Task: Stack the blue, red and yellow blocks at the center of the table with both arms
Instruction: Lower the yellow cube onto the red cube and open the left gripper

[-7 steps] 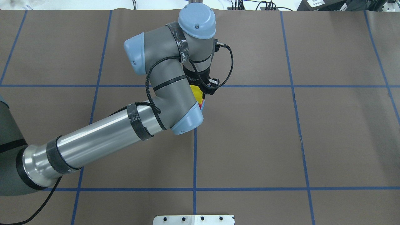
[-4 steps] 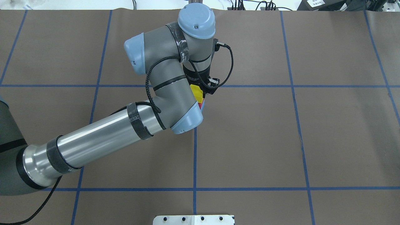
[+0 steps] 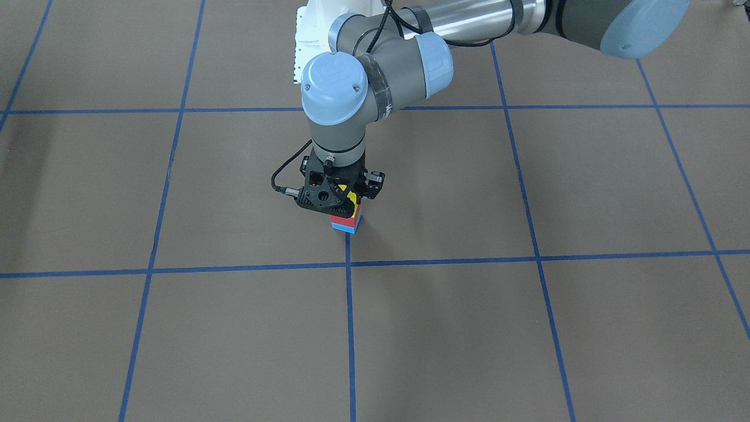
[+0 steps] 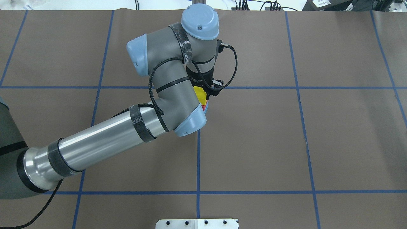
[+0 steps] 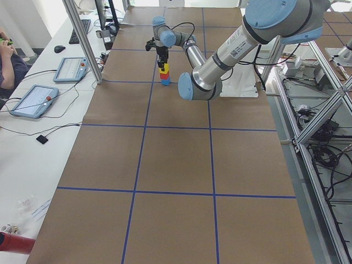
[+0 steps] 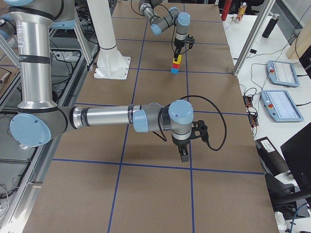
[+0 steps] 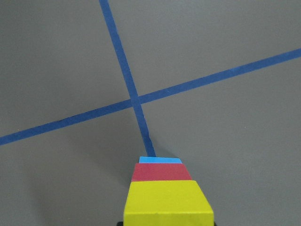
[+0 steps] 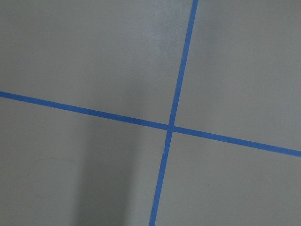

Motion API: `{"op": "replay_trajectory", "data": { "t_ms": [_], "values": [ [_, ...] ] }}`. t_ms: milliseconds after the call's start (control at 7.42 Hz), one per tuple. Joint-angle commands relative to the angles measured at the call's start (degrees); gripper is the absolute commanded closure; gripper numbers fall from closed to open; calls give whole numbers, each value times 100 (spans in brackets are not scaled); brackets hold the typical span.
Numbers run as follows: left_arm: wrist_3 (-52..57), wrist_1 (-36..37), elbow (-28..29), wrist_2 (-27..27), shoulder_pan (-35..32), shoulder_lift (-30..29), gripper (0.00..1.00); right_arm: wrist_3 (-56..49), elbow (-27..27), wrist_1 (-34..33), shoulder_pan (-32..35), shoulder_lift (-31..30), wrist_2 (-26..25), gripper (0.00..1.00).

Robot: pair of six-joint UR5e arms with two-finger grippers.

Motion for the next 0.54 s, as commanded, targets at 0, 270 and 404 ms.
{"op": "replay_trajectory", "data": {
  "t_ms": [0,270,404],
  "values": [
    [-26,-96,-33,0,26,31,0,0,-1,0,0,0,0,1],
    [-97,-141,-60,0,26,31,0,0,8,0,0,17,9,1],
    [-97,-141,-77,0,26,31,0,0,8,0,9,17,18,1]
  ]
}}
